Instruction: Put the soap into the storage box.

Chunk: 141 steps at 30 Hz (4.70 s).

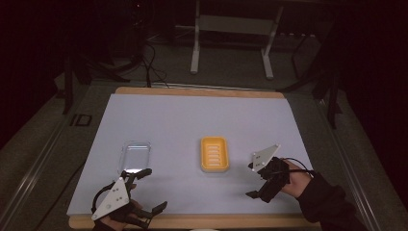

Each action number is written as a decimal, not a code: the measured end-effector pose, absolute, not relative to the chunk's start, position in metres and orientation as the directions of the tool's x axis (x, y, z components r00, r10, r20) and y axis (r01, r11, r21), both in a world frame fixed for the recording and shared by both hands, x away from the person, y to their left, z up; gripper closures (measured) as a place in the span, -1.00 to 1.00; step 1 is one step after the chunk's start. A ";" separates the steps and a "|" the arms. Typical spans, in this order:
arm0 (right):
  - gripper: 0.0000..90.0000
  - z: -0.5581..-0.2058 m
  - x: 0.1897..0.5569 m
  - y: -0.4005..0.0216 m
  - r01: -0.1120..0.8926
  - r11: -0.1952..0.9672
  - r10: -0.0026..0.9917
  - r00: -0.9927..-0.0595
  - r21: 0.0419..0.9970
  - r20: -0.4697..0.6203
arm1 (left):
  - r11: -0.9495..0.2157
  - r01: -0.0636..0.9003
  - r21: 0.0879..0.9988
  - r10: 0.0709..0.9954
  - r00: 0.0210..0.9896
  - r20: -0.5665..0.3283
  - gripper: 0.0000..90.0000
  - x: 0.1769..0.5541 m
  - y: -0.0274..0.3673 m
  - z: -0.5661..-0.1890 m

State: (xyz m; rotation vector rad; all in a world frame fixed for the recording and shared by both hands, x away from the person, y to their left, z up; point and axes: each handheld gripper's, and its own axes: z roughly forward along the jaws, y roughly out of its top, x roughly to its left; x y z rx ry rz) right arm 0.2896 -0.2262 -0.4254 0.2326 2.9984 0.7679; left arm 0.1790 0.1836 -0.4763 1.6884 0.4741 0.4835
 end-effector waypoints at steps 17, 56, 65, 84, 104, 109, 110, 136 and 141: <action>-0.79 -0.435 0.298 -0.228 0.173 0.935 0.155 -0.984 0.310 0.084 | -0.165 0.050 0.985 0.549 0.835 0.049 -1.00 0.179 0.183 -0.477; -0.79 -0.468 0.334 -0.296 0.278 0.960 0.279 -0.955 -0.022 0.105 | -0.178 0.061 0.982 0.527 0.848 0.043 -1.00 0.180 0.181 -0.479; -0.79 -0.464 0.352 -0.307 0.281 0.959 0.279 -0.958 0.030 0.068 | -0.177 0.061 0.982 0.526 0.849 0.042 -1.00 0.180 0.180 -0.479; -0.79 -0.467 0.383 -0.304 0.264 0.946 0.268 -0.963 0.188 0.000 | -0.181 0.062 0.982 0.518 0.854 0.042 -1.00 0.181 0.180 -0.479; -0.70 -0.489 0.399 -0.286 0.247 0.932 0.260 -0.966 0.264 -0.012 | -0.183 0.060 0.981 0.511 0.859 0.042 -1.00 0.180 0.179 -0.479; -0.68 -0.492 0.401 -0.283 0.239 0.932 0.250 -0.968 0.274 -0.007 | -0.184 0.061 0.981 0.510 0.859 0.042 -1.00 0.180 0.179 -0.479; -0.68 -0.493 0.402 -0.283 0.242 0.931 0.254 -0.967 0.272 -0.009 | -0.184 0.061 0.981 0.510 0.859 0.042 -1.00 0.180 0.179 -0.479; -0.45 -0.498 0.402 -0.279 0.239 0.944 0.237 -0.971 0.226 0.040 | -0.194 0.061 0.979 0.508 0.860 0.046 -1.00 0.180 0.178 -0.480; -0.45 -0.489 0.401 -0.279 0.234 0.944 0.233 -0.972 0.234 0.033 | -0.192 0.062 0.979 0.507 0.861 0.045 -1.00 0.180 0.178 -0.480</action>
